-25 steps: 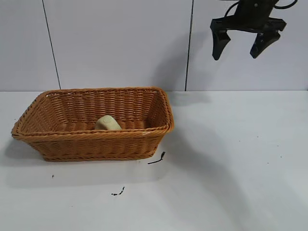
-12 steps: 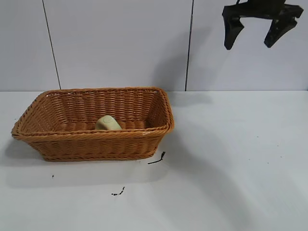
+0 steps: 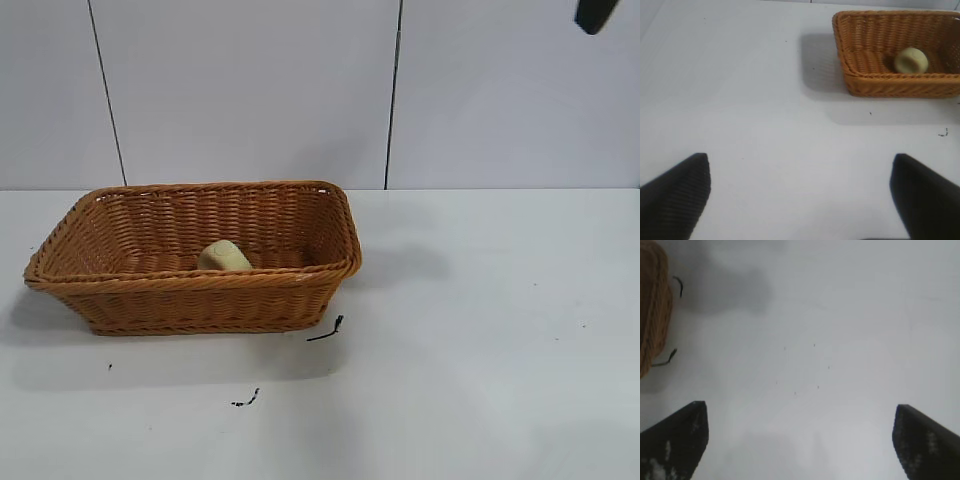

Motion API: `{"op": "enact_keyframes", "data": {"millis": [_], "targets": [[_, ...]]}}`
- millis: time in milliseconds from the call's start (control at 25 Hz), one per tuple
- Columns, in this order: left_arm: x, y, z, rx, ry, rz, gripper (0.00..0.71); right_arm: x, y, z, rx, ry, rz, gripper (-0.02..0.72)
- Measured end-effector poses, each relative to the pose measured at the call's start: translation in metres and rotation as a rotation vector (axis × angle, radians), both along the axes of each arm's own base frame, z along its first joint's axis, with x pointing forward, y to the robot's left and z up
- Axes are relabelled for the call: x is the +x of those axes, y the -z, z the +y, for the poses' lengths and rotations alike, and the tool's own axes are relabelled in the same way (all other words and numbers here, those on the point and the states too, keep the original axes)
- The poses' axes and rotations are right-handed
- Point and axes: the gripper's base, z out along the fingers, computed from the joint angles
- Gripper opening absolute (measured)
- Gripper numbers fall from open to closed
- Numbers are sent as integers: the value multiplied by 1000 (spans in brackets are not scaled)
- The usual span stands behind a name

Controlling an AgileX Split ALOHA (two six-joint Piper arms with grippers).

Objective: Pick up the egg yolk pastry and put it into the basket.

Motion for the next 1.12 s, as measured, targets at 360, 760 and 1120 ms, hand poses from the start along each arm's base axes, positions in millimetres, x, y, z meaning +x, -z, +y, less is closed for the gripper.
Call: {"op": "enact_keyframes", "data": {"millis": [360,760,1120], "targets": [[0,0,0,0,0,0,696,-128,41,-9,2,2,-25,694],[0,0,0,0,0,0,696,-220,106,-15,16,4,-190,694],[0,0,0,0,0,0,696,-260,100,-18,33,4,-423,694]]}}
